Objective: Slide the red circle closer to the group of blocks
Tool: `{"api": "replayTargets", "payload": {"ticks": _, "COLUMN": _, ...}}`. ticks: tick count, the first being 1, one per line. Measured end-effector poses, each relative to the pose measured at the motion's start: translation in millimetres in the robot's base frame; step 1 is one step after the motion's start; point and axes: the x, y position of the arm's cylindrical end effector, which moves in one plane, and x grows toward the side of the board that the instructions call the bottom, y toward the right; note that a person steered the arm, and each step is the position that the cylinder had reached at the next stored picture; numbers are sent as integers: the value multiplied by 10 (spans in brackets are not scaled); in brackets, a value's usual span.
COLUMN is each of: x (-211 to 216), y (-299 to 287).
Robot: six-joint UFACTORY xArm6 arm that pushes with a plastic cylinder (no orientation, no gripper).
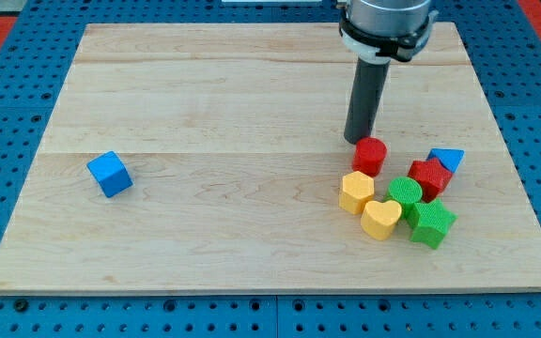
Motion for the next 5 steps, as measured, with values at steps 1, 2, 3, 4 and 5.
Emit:
{"api": "replayTargets", "payload": {"ticks": 1, "x": -6, "y": 29}}
{"api": "replayTargets", "payload": {"ticks": 2, "x": 24, "y": 48}}
{"api": "replayTargets", "payload": {"ticks": 3, "x": 139, "y": 82}}
{"api": "replayTargets", "payload": {"ticks": 4, "x": 215, "y": 106}}
{"api": "replayTargets", "payload": {"ticks": 5, "x": 181, "y": -249}}
